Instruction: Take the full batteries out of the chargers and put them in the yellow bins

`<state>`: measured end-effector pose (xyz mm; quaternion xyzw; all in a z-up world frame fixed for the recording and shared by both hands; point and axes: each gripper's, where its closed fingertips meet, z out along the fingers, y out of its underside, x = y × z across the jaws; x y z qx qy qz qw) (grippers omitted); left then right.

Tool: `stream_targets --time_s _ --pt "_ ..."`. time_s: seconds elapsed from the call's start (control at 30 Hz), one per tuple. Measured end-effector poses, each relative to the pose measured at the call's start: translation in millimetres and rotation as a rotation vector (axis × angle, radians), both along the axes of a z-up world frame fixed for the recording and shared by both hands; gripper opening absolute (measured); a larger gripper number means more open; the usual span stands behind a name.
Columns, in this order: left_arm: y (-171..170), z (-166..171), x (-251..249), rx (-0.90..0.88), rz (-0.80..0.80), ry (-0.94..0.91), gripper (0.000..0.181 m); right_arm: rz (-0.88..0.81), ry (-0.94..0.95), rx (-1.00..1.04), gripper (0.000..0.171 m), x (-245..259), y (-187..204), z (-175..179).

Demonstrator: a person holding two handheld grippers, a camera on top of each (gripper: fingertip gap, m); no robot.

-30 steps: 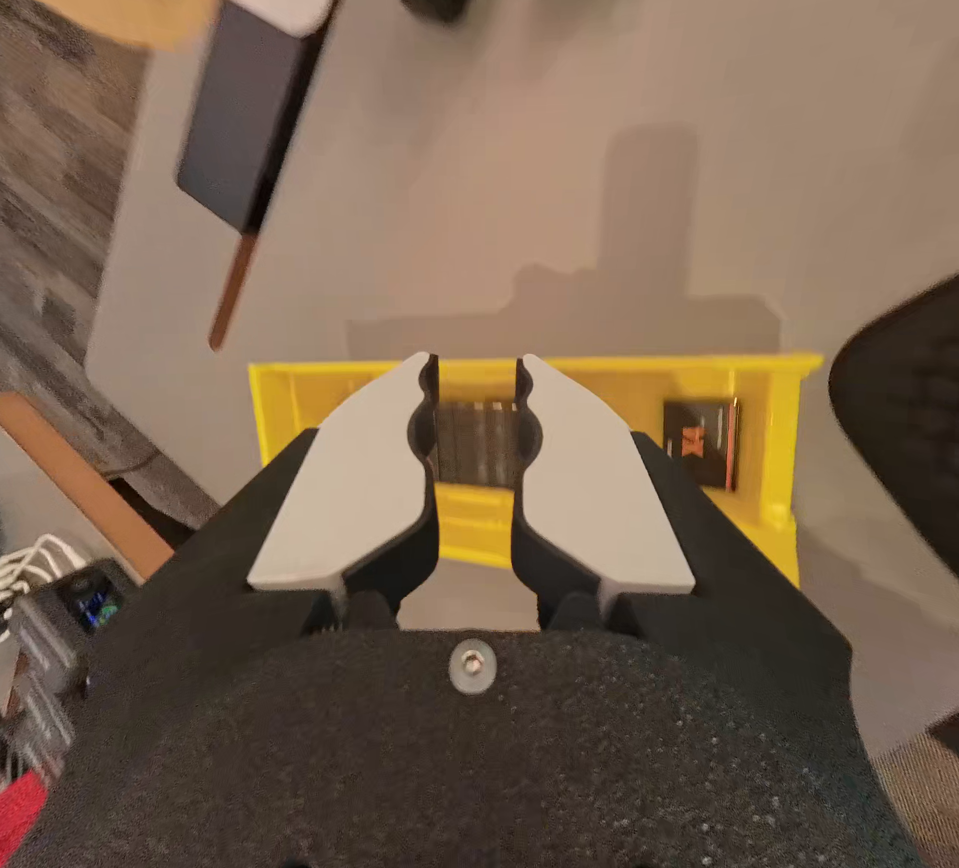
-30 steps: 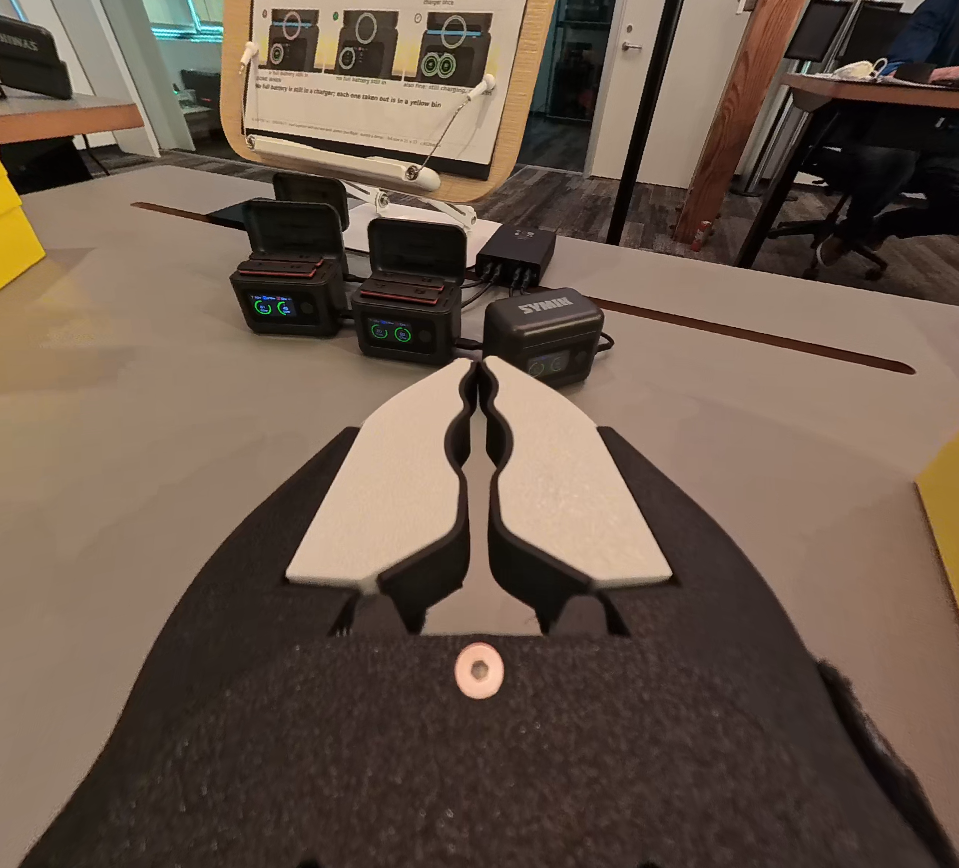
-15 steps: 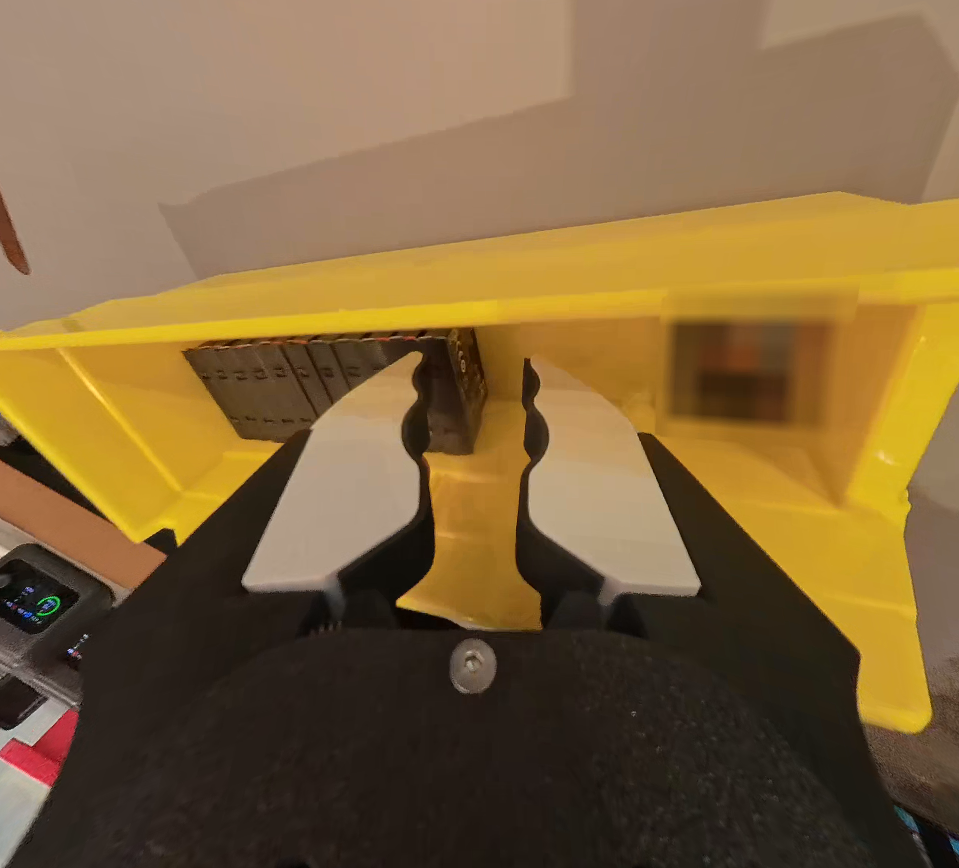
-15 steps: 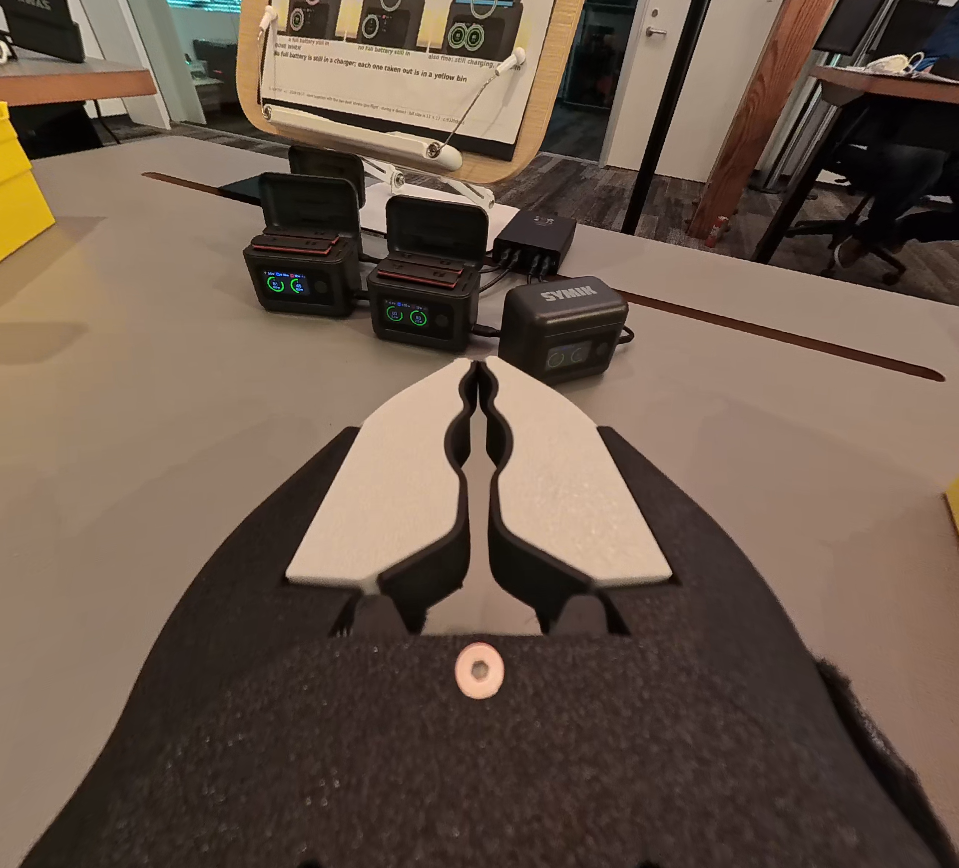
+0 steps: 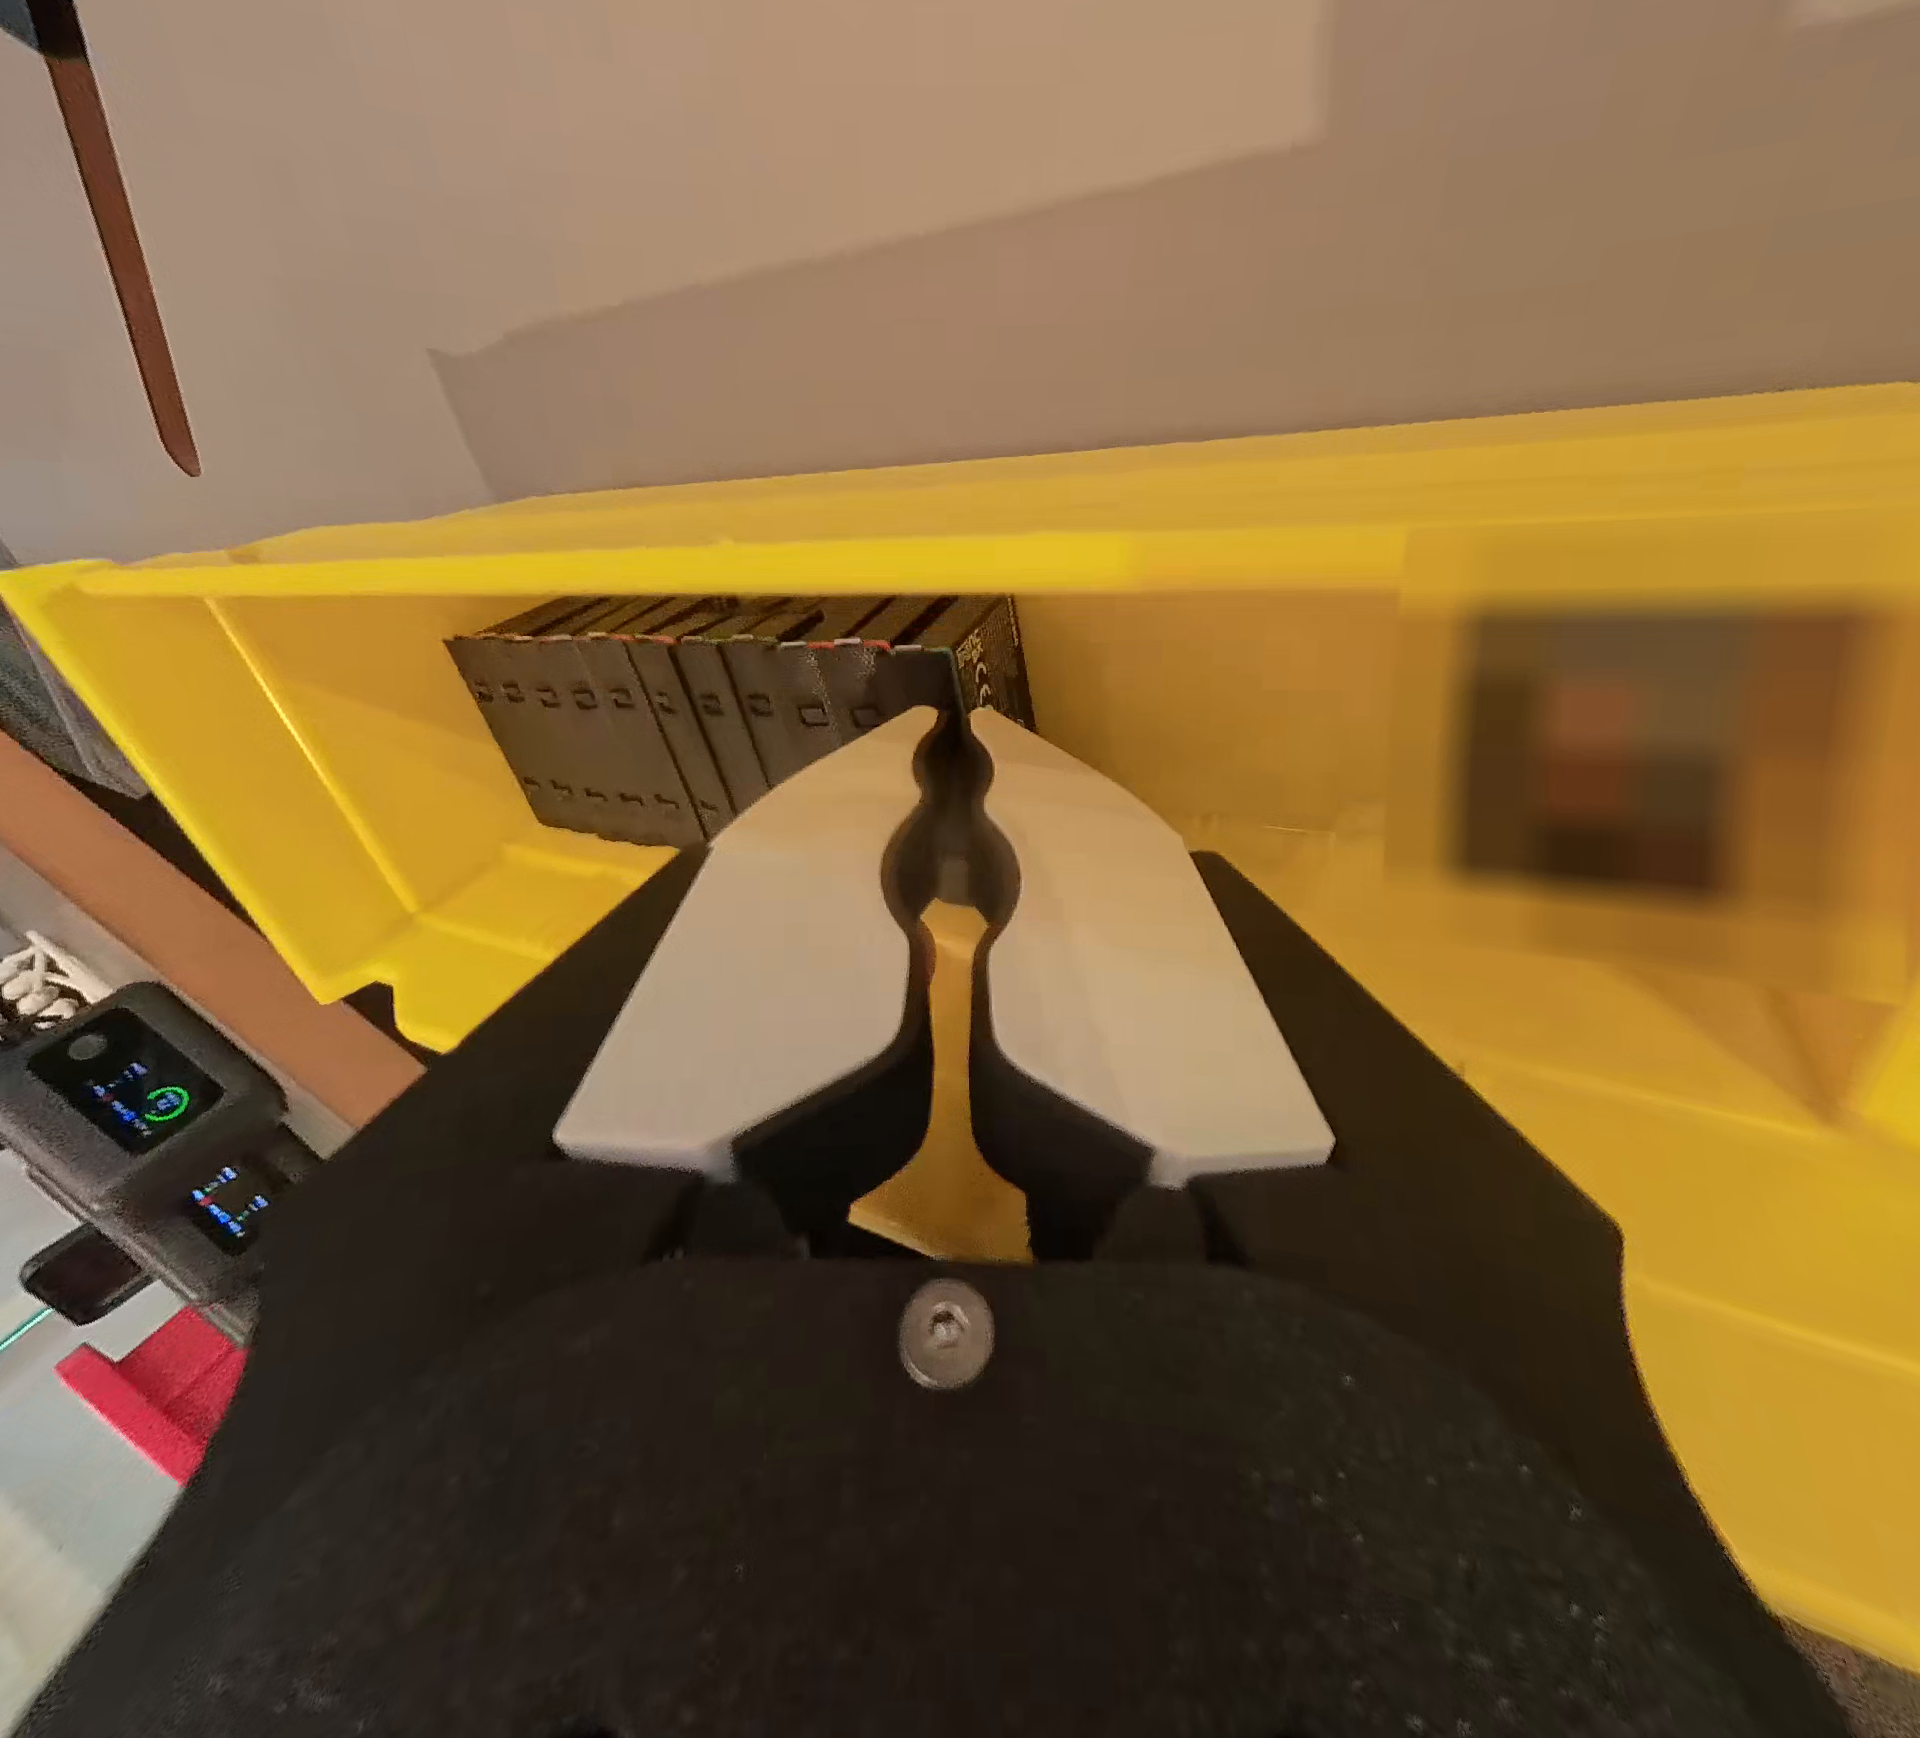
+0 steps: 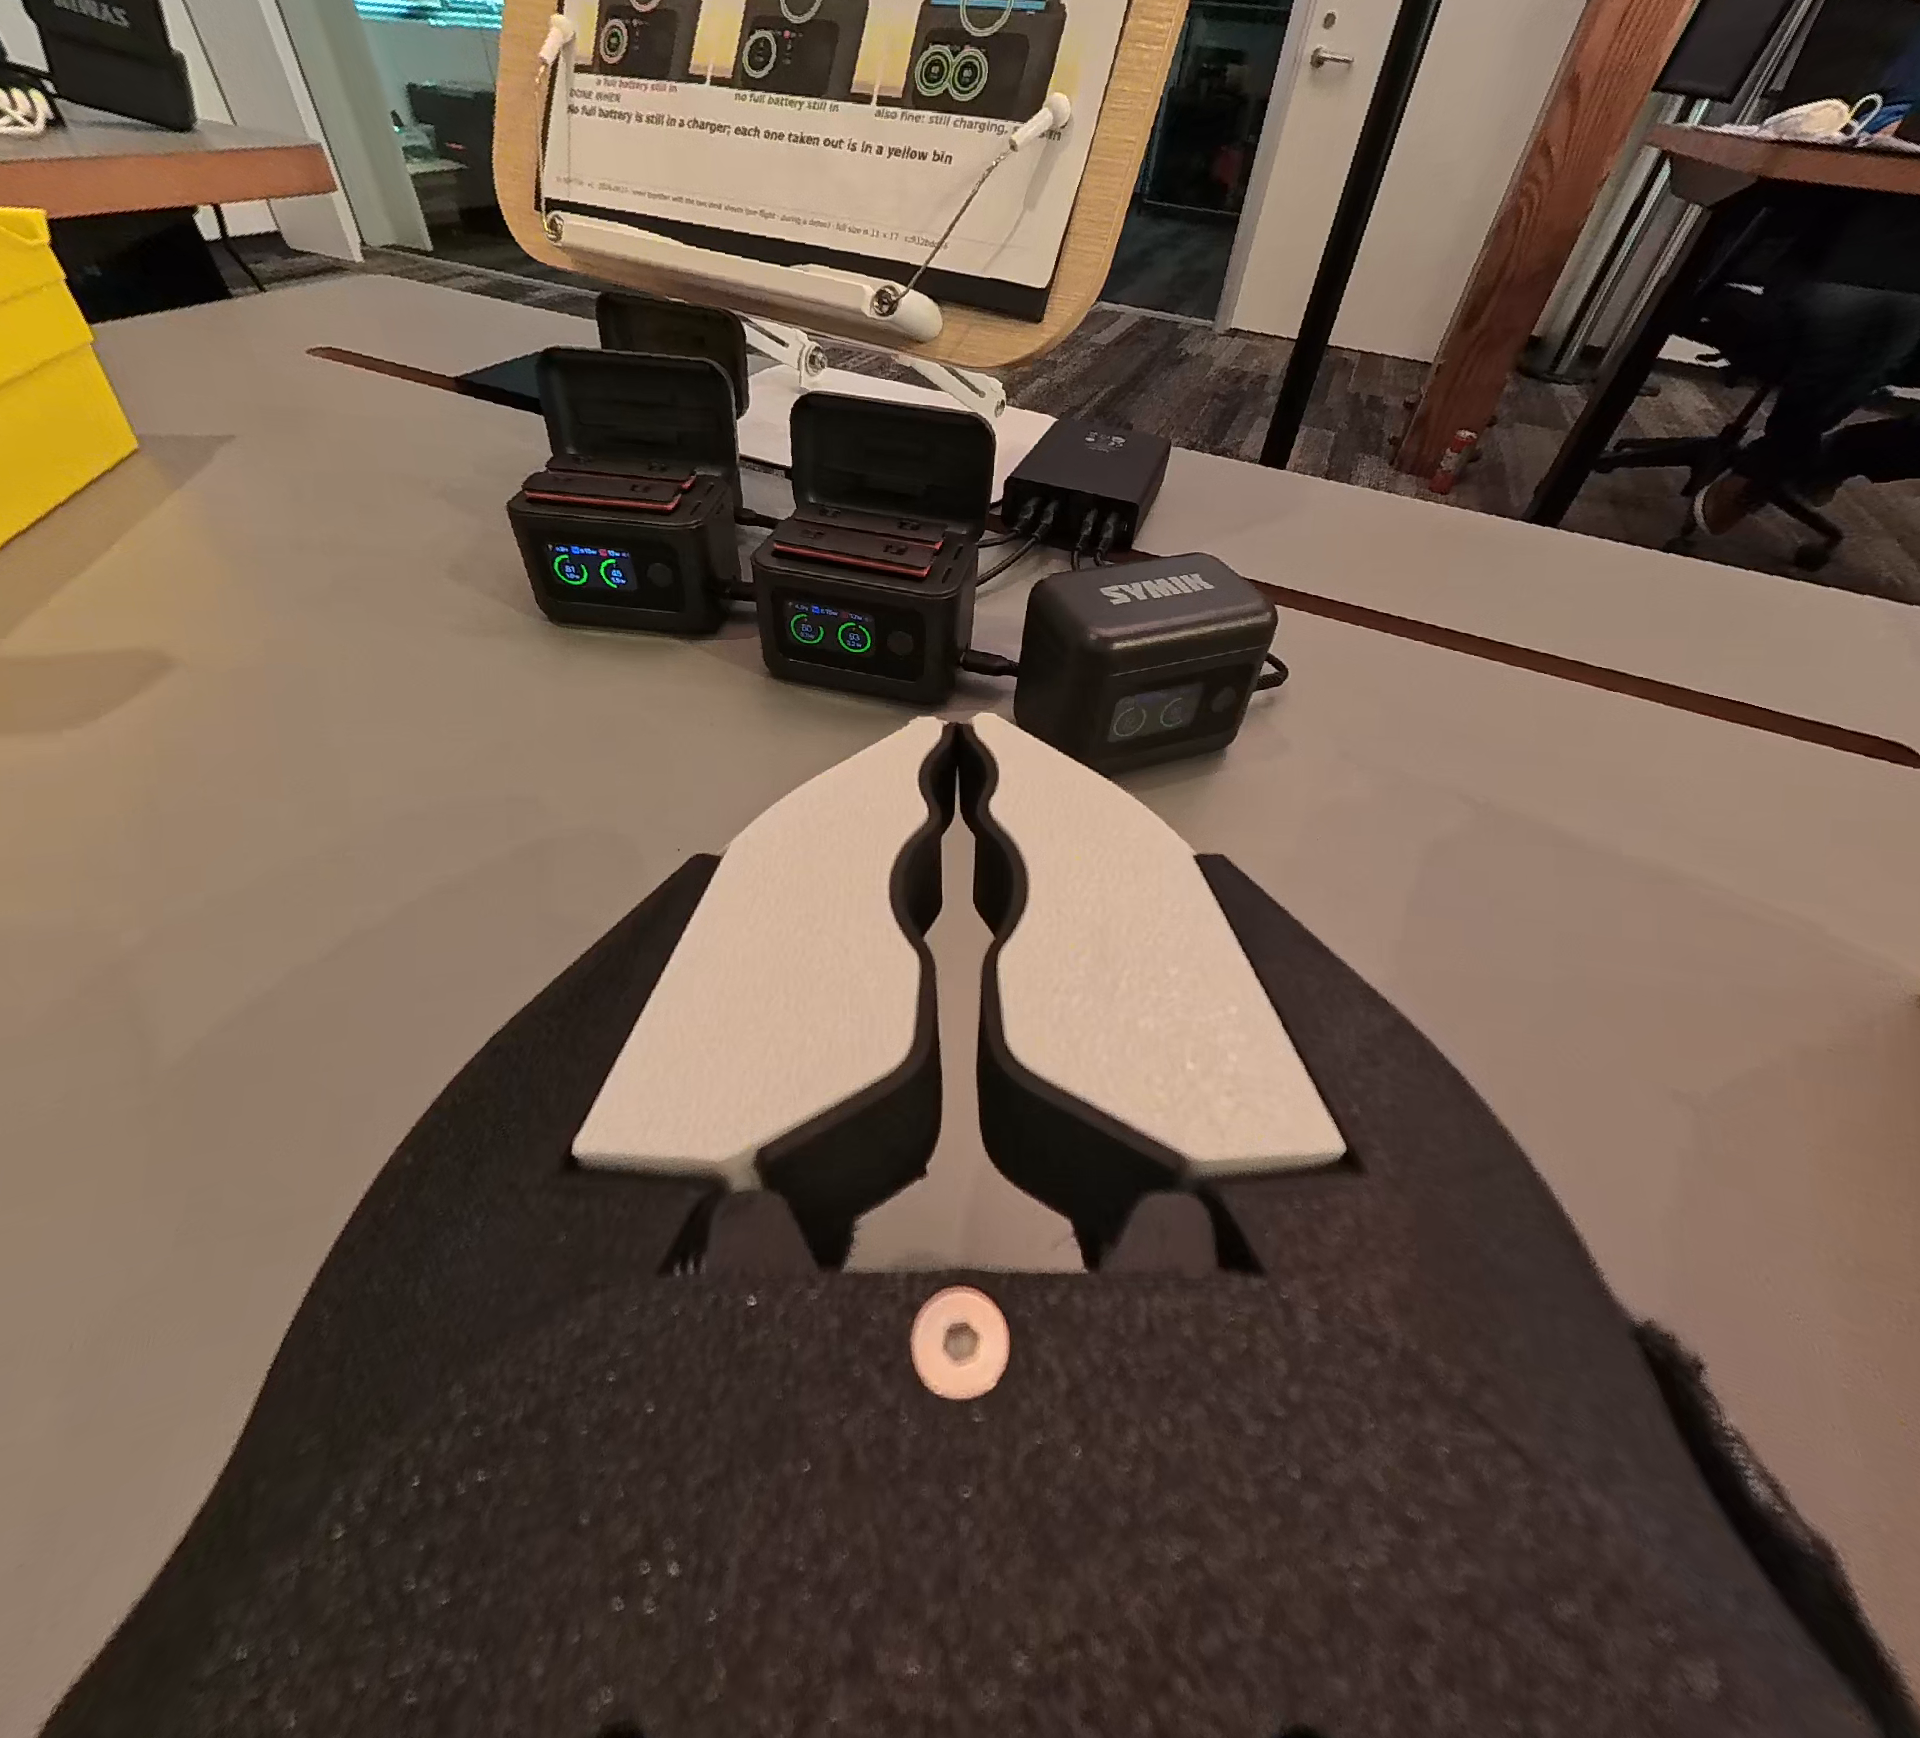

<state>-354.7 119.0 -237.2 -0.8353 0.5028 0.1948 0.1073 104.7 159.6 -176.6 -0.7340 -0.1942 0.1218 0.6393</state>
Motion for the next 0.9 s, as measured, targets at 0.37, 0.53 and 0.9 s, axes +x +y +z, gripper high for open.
stream_targets --time_s 0.37,0.53,0.9 --pt "22.2 77.5 25.1 0.476 0.100 -0.314 0.000 0.007 0.005 -0.001 0.000 -1.5 -0.7 0.4" --pt "-17.4 92.7 94.3 0.494 0.026 -0.581 0.023 0.013 0.003 -0.005 0.000 -3.1 -1.1 -0.8" --pt "-51.1 54.7 111.7 0.584 0.181 -0.477 0.034 0.041 -0.002 -0.016 0.000 -11.4 -3.7 -2.8"
